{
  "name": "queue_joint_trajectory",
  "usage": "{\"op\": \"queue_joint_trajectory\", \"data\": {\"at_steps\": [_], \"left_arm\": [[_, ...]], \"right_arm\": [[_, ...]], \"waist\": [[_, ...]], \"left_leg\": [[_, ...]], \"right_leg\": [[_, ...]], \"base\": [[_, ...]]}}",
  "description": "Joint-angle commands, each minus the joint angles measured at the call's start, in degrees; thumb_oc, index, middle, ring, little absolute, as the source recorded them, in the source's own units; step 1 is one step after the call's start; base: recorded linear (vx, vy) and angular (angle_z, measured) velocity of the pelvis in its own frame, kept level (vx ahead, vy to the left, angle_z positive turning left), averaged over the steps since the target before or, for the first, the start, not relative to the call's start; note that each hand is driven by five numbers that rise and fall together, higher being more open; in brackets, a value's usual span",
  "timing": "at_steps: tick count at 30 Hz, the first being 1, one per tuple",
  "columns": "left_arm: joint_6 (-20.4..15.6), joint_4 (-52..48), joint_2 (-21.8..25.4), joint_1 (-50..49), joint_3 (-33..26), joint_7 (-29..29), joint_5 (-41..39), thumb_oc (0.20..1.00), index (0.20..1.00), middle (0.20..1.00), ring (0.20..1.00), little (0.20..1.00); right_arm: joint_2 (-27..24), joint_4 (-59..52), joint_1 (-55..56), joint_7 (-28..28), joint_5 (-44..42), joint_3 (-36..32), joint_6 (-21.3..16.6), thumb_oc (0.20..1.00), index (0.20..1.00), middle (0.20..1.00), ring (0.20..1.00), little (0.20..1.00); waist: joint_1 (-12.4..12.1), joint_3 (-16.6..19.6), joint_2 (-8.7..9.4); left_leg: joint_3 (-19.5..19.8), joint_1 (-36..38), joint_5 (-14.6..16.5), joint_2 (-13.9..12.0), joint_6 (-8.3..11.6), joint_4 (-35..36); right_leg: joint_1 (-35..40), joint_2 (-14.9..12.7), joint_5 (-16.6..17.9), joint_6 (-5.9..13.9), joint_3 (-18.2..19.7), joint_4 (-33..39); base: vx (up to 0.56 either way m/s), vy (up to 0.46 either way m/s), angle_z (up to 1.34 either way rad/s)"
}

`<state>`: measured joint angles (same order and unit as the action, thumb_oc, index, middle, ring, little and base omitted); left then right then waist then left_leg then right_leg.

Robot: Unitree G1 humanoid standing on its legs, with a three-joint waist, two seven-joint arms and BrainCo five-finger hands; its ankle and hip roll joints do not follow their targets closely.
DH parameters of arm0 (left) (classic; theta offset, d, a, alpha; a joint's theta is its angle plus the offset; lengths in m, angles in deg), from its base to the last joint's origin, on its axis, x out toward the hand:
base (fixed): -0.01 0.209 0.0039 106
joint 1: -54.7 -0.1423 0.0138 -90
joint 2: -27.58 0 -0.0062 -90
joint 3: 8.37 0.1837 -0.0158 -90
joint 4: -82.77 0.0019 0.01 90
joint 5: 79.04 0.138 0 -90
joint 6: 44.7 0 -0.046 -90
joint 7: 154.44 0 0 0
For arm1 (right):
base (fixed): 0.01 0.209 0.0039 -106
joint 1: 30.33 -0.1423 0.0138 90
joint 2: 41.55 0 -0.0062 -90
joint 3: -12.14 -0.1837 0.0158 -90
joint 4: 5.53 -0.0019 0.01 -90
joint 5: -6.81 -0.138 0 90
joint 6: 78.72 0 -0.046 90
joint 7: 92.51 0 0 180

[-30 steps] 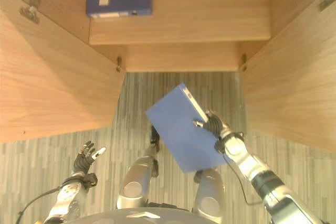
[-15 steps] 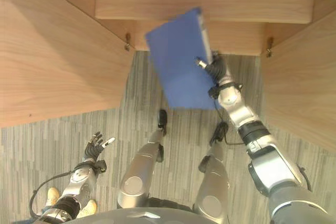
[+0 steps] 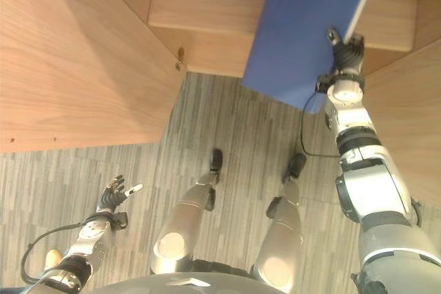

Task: Put the empty folder in the office cabinet

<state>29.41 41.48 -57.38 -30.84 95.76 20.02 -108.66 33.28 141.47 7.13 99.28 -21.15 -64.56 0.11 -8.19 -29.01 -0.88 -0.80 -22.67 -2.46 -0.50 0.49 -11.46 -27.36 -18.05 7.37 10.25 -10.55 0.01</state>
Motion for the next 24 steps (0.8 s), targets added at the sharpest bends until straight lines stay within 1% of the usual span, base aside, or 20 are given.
{"op": "queue_joint_trajectory", "data": {"at_steps": [1, 2, 4, 6, 8, 9, 10, 11, 14, 15, 16, 19, 20, 21, 22, 23, 24], "left_arm": [[-0.4, 0.55, 1.62, -2.05, 4.35, 0.24, 1.0, 1.0, 1.0, 1.0, 1.0, 1.0], [-0.31, 1.14, 1.44, -2.14, 4.35, 0.29, 1.52, 1.0, 1.0, 1.0, 1.0, 1.0], [-0.07, 1.74, 1.15, -2.46, 4.91, 0.2, 2.01, 1.0, 1.0, 1.0, 1.0, 1.0], [0.35, 2.59, 0.79, -2.9, 5.58, 0.28, 2.49, 1.0, 1.0, 1.0, 1.0, 1.0], [0.48, 3.15, 0.59, -3.41, 5.87, 0.48, 2.76, 1.0, 1.0, 1.0, 1.0, 1.0], [0.48, 3.15, 0.59, -3.41, 5.87, 0.48, 2.76, 1.0, 1.0, 1.0, 1.0, 1.0], [0.57, 3.57, 0.33, -3.43, 6.13, 0.54, 2.95, 1.0, 1.0, 1.0, 1.0, 1.0], [0.77, 4.17, 0.2, -3.21, 6.84, 0.91, 3.48, 1.0, 1.0, 1.0, 1.0, 1.0], [0.81, 4.4, -0.34, -2.51, 7.56, 1.22, 3.36, 1.0, 1.0, 1.0, 1.0, 1.0], [0.81, 4.4, -0.34, -2.51, 7.56, 1.22, 3.36, 1.0, 1.0, 1.0, 1.0, 1.0], [0.94, 4.21, -0.81, -2.41, 8.2, 1.51, 2.95, 1.0, 1.0, 1.0, 1.0, 1.0], [1.29, 4.58, -1.37, -1.8, 8.95, 2.11, 2.79, 1.0, 1.0, 1.0, 1.0, 1.0], [1.34, 5.27, -1.78, -1.32, 9.77, 3.07, 2.81, 1.0, 1.0, 1.0, 1.0, 1.0], [1.43, 6.07, -2.43, -1.05, 10.69, 3.88, 3.0, 1.0, 1.0, 1.0, 1.0, 1.0], [1.43, 6.07, -2.43, -1.05, 10.69, 3.88, 3.0, 1.0, 1.0, 1.0, 1.0, 1.0], [1.4, 6.14, -2.95, -0.99, 11.91, 4.37, 3.35, 1.0, 1.0, 1.0, 1.0, 1.0], [1.36, 6.47, -3.15, -0.72, 12.68, 4.78, 3.74, 1.0, 1.0, 1.0, 1.0, 1.0]], "right_arm": [[-4.96, 1.13, 0.91, -0.03, -9.13, -3.91, -4.52, 0.2, 0.2, 0.2, 0.2, 0.2], [-5.02, 2.43, 1.46, 0.05, -10.7, -5.25, -4.65, 0.2, 0.2, 0.2, 0.2, 0.2], [-4.67, 5.24, 0.86, 0.45, -13.6, -7.07, -4.88, 0.2, 0.2, 0.2, 0.2, 0.2], [-4.53, 7.66, -1.64, 0.75, -15.33, -6.94, -4.61, 0.2, 0.2, 0.2, 0.2, 0.2], [-4.79, 8.2, -3.04, 0.95, -16.14, -6.34, -4.08, 0.2, 0.2, 0.2, 0.2, 0.2], [-4.79, 8.2, -3.04, 0.95, -16.14, -6.34, -4.08, 0.2, 0.2, 0.2, 0.2, 0.2], [-4.83, 8.49, -3.94, 0.92, -16.3, -6.01, -4.02, 0.2, 0.2, 0.2, 0.2, 0.2], [-5.27, 8.95, -5.83, 1.19, -16.17, -4.62, -3.72, 0.2, 0.2, 0.2, 0.2, 0.2], [-5.9, 10.18, -9.82, 1.8, -16.25, -2.53, -3.38, 0.2, 0.2, 0.2, 0.2, 0.2], [-5.9, 10.18, -9.82, 1.8, -16.25, -2.53, -3.38, 0.2, 0.2, 0.2, 0.2, 0.2], [-5.59, 10.4, -11.84, 2.77, -16.7, -2.08, -3.44, 0.2, 0.2, 0.2, 0.2, 0.2], [-4.83, 11.6, -13.89, 4.43, -18.34, -2.71, -4.18, 0.2, 0.2, 0.2, 0.2, 0.2], [-4.21, 13.69, -16.56, 7.44, -18.8, -3.62, -5.12, 0.2, 0.2, 0.2, 0.2, 0.2], [-3.34, 15.18, -17.94, 10.41, -19.84, -5.72, -6.54, 0.2, 0.2, 0.2, 0.2, 0.2], [-3.34, 15.18, -17.94, 10.41, -19.84, -5.72, -6.54, 0.2, 0.2, 0.2, 0.2, 0.2], [-2.67, 16.5, -19.4, 12.5, -20.56, -6.74, -6.59, 0.2, 0.2, 0.2, 0.2, 0.2], [-2.43, 17.57, -20.25, 13.45, -21.93, -7.43, -6.78, 0.2, 0.2, 0.2, 0.2, 0.2]], "waist": [[-0.43, 3.44, -1.39], [-0.24, 4.09, -1.33], [-0.4, 5.27, -1.51], [-0.78, 6.64, -1.71], [-0.78, 7.27, -1.88], [-0.78, 7.27, -1.88], [-0.76, 7.46, -2.0], [-0.6, 7.7, -2.18], [-0.38, 8.05, -2.82], [-0.38, 8.05, -2.82], [-0.36, 8.2, -3.22], [-0.6, 8.29, -3.73], [-1.02, 8.44, -4.43], [-1.69, 8.55, -5.55], [-1.69, 8.55, -5.55], [-2.05, 8.75, -6.1], [-2.41, 8.96, -6.62]], "left_leg": [[4.8, 6.96, 10.99, 2.84, 2.85, -1.3], [5.79, 7.01, 11.45, 3.52, 2.95, -1.82], [6.57, 6.53, 11.69, 3.44, 3.3, -2.23], [7.29, 6.7, 11.43, 2.3, 3.9, -0.75], [7.87, 7.46, 10.93, 0.74, 4.7, 0.87], [7.87, 7.46, 10.93, 0.74, 4.7, 0.87], [8.03, 7.69, 10.66, 0.07, 5.02, 1.48], [8.17, 8.23, 9.67, -1.5, 5.73, 3.17], [7.88, 8.71, 8.08, -3.2, 6.4, 6.01], [7.88, 8.71, 8.08, -3.2, 6.4, 6.01], [7.5, 9.15, 7.36, -3.98, 6.55, 7.4], [7.24, 9.53, 6.87, -4.48, 6.52, 8.46], [7.3, 9.78, 6.4, -4.75, 6.49, 9.49], [7.25, 10.2, 6.44, -5.39, 6.47, 10.33], [7.25, 10.2, 6.44, -5.39, 6.47, 10.33], [7.46, 10.12, 5.45, -5.19, 6.46, 11.32], [7.61, 10.22, 5.03, -5.22, 6.42, 11.91]], "right_leg": [[-1.41, -0.58, 9.75, 2.76, 3.05, 3.96], [-1.04, -0.46, 10.6, 2.81, 4.06, 3.99], [-0.66, -0.31, 11.58, 2.61, 4.0, 4.02], [-0.32, 0.62, 11.4, 2.26, 3.22, 4.2], [0.03, 1.51, 10.8, 1.79, 2.5, 3.97], [0.03, 1.51, 10.8, 1.79, 2.5, 3.97], [0.1, 1.88, 10.54, 1.6, 2.38, 3.95], [0.16, 2.97, 9.78, 1.06, 2.54, 3.82], [-0.28, 4.22, 8.52, 0.35, 2.64, 3.39], [-0.28, 4.22, 8.52, 0.35, 2.64, 3.39], [-0.68, 4.91, 7.64, -0.1, 2.88, 2.74], [-1.41, 5.59, 6.83, -0.52, 3.15, 1.69], [-2.0, 5.88, 6.08, -0.85, 3.22, 0.71], [-2.33, 6.43, 5.22, -0.95, 3.17, 0.12], [-2.33, 6.43, 5.22, -0.95, 3.17, 0.12], [-2.74, 6.15, 5.07, -1.05, 2.86, -0.21], [-2.95, 6.2, 4.82, -1.07, 2.69, -0.44]], "base": [[0.21, -0.156, 1.26], [0.17, -0.15, 1.14], [0.18, -0.182, 0.72], [0.19, -0.208, 0.2], [0.16, -0.167, -0.03], [0.11, -0.109, -0.12], [0.16, -0.154, -0.02], [0.18, -0.187, -0.06], [0.11, -0.095, -0.02], [0.09, -0.051, 0.04], [0.07, -0.038, -0.01], [0.06, -0.038, -0.04], [0.08, -0.036, -0.02], [0.08, -0.036, -0.02], [0.04, -0.008, 0.0], [0.0, 0.0, 0.0], [0.02, -0.002, 0.07]]}}
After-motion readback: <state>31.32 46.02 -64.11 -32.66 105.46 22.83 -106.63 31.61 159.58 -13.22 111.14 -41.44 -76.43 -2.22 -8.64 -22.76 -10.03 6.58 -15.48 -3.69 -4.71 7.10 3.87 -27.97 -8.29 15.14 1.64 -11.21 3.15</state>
